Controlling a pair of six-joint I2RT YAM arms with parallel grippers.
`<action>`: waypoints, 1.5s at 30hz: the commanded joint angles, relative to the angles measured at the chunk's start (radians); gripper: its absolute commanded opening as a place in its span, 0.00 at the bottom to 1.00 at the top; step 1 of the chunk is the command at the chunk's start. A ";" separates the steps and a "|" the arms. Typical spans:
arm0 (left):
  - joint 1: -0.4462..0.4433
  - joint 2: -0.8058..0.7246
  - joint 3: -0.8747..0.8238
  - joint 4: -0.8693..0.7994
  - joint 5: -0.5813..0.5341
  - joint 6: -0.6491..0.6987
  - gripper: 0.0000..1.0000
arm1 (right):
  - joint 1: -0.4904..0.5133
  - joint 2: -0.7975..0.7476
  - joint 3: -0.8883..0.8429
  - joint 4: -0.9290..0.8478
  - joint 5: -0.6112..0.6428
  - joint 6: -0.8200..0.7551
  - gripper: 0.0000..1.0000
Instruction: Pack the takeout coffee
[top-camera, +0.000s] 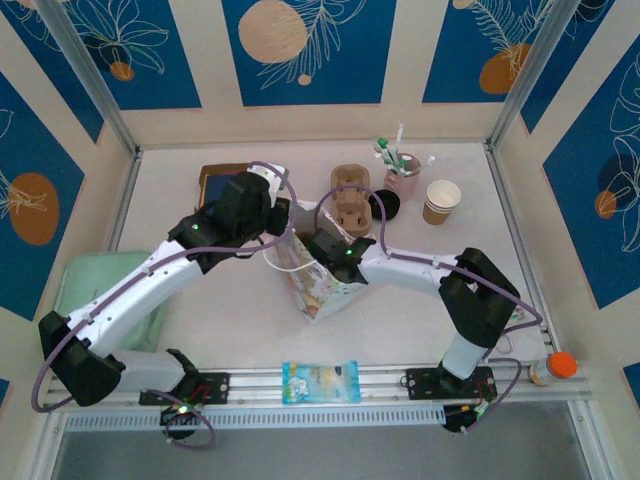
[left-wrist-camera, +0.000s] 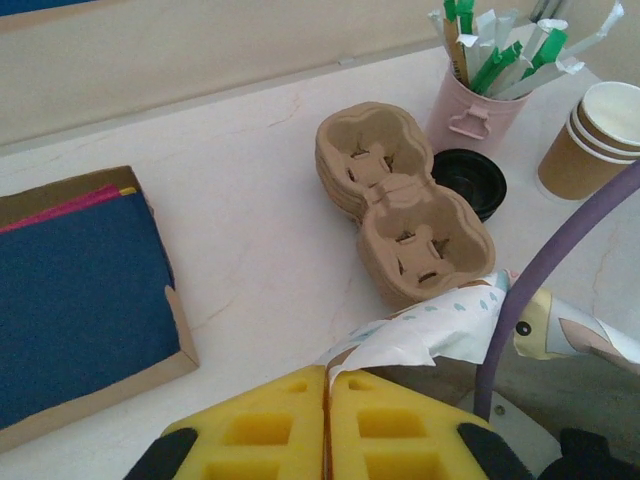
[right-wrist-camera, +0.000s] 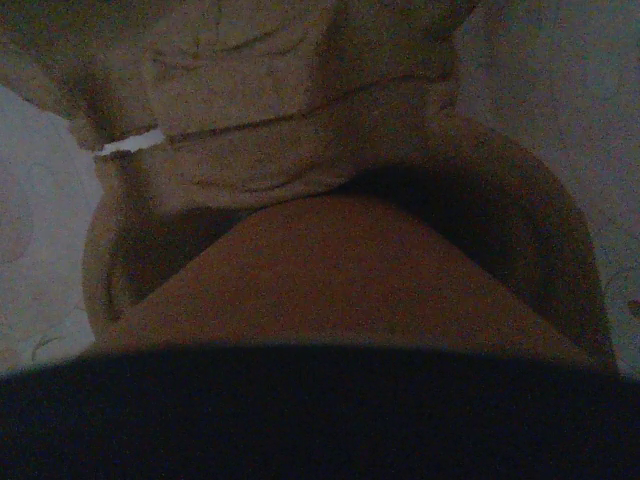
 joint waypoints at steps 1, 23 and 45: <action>0.017 -0.007 -0.029 -0.036 -0.001 -0.014 0.09 | -0.017 0.202 -0.107 0.003 0.015 -0.001 0.78; 0.037 0.000 -0.042 -0.033 0.019 -0.017 0.09 | -0.015 0.138 0.000 -0.174 0.010 -0.034 0.99; 0.043 0.003 -0.046 -0.039 0.033 -0.019 0.29 | -0.001 0.085 0.221 -0.464 -0.005 -0.044 0.99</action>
